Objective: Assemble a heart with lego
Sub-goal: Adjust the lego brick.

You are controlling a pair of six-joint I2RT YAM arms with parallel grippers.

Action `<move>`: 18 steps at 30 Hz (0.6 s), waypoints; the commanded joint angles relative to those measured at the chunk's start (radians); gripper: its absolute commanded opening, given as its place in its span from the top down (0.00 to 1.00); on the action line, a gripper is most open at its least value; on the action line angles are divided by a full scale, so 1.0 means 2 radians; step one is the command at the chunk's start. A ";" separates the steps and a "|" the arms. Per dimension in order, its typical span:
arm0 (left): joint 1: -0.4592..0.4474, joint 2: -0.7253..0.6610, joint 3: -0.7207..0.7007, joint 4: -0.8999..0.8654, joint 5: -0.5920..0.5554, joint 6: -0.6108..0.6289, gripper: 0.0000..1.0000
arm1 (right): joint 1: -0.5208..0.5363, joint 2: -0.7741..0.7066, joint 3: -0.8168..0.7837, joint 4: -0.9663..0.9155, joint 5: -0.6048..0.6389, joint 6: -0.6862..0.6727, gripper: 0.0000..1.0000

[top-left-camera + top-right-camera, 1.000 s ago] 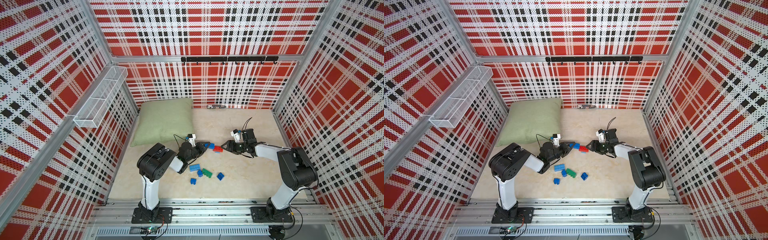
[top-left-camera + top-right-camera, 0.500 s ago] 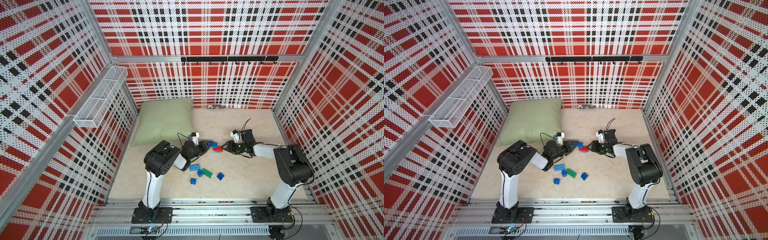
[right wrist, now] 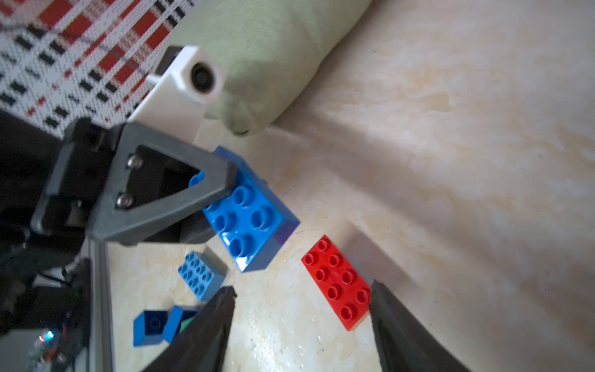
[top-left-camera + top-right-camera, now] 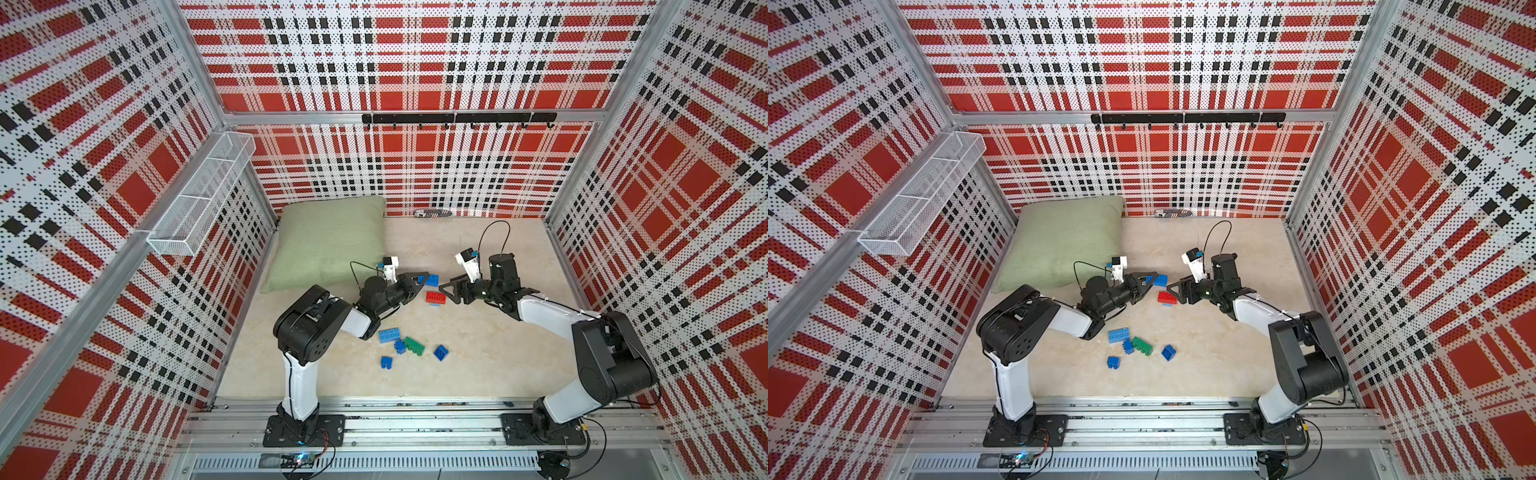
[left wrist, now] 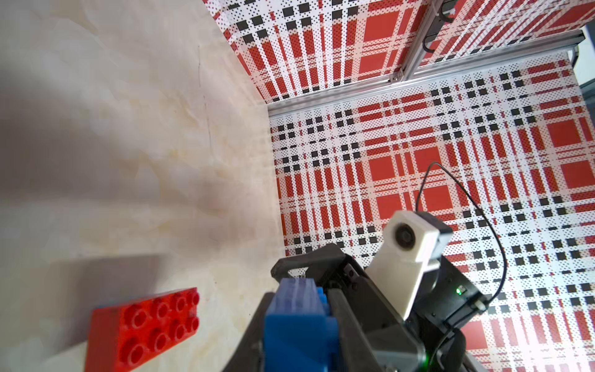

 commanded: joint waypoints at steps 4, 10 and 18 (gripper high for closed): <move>-0.015 -0.039 0.001 0.007 0.018 -0.022 0.94 | 0.021 -0.036 -0.013 0.050 -0.010 -0.161 0.28; -0.022 -0.052 -0.002 0.006 0.029 -0.026 0.94 | 0.020 -0.056 -0.008 0.046 -0.003 -0.201 0.28; -0.024 -0.066 -0.008 -0.001 0.038 -0.019 0.92 | 0.015 -0.063 0.012 0.023 0.001 -0.223 0.31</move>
